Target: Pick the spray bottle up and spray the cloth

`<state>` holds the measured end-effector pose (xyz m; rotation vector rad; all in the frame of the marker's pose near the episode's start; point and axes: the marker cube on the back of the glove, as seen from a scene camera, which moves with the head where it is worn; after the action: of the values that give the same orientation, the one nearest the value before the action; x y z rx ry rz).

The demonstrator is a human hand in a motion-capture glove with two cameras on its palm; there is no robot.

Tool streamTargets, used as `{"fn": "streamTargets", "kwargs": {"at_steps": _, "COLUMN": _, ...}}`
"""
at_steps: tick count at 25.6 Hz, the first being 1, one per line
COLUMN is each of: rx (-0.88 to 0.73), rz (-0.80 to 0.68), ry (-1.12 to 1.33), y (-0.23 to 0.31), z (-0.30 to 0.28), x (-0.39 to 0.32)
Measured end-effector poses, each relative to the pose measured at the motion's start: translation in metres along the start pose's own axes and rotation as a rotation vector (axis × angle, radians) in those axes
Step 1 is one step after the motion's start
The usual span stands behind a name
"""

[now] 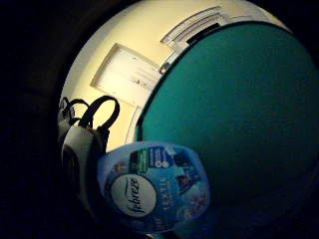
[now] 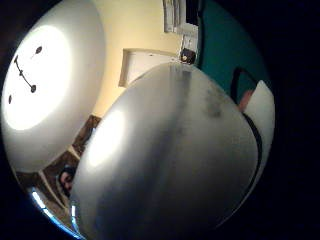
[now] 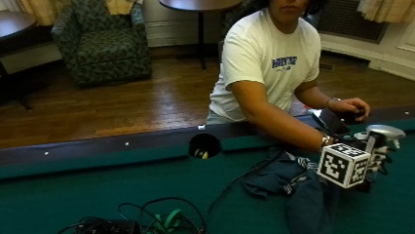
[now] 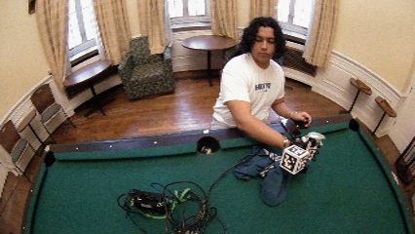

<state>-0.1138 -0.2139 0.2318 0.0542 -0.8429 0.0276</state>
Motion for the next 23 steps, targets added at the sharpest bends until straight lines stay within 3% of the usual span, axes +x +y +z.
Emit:
{"fn": "streamTargets", "kwargs": {"at_steps": 7, "rx": -0.023, "rz": 0.002, "ry": 0.0, "y": -0.004, "z": 0.001, "x": 0.003}}
{"fn": "streamTargets", "kwargs": {"at_steps": 13, "rx": -0.083, "rz": 0.142, "ry": 0.09, "y": 0.017, "z": -0.011, "x": 0.0}}
{"fn": "streamTargets", "kwargs": {"at_steps": 17, "rx": -0.125, "rz": 0.163, "ry": 0.252, "y": 0.046, "z": -0.041, "x": -0.012}}
{"fn": "streamTargets", "kwargs": {"at_steps": 23, "rx": -0.138, "rz": 0.068, "ry": 0.666, "y": 0.074, "z": -0.101, "x": -0.045}}
